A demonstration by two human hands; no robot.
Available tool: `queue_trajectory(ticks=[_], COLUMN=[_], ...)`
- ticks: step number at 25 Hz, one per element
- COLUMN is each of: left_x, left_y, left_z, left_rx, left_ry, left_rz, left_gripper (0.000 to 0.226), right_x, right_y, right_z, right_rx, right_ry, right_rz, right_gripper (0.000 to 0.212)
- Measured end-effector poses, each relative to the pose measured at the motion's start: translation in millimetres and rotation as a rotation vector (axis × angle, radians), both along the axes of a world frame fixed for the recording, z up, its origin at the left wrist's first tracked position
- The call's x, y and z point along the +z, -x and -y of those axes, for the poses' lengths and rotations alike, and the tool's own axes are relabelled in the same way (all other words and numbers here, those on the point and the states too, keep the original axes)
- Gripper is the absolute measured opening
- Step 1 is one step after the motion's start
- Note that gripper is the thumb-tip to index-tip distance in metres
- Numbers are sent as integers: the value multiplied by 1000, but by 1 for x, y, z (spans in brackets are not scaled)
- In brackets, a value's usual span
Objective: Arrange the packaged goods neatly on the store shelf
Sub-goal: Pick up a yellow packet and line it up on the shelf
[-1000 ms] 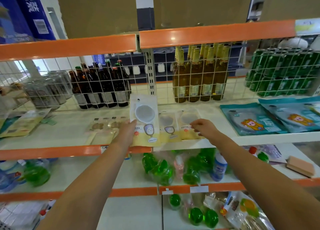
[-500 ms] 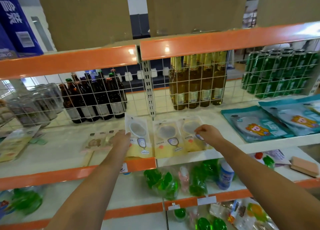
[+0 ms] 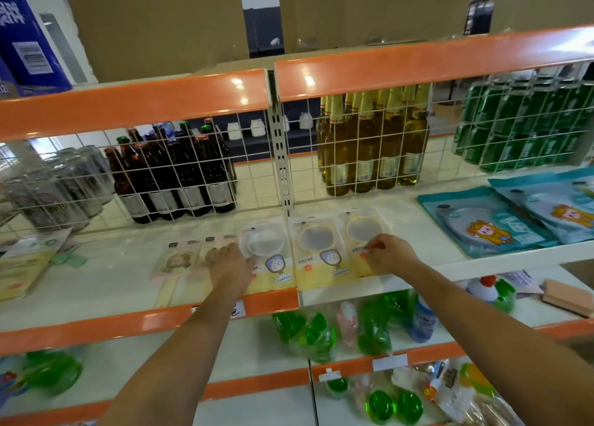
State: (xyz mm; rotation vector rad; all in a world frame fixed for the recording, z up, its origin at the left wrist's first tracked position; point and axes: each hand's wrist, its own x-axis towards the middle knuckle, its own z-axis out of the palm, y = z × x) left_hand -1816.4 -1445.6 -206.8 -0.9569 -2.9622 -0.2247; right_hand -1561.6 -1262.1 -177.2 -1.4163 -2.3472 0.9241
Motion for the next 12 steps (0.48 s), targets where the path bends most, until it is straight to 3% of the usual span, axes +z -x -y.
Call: queue_trajectory(ticks=[4,12], left_x=[-7,6], left_y=[-6,-40], left_z=[3,11], left_rx=[-38,-99], left_ry=[60,-71], left_rz=[-129,-76], left_gripper=[48,46], right_x=[-6,4], right_y=[2,11], right_z=[-2,8], right_rx=[38,176], right_ry=[-64,-223], right_rz=[58,163], right_gripper=[28,31])
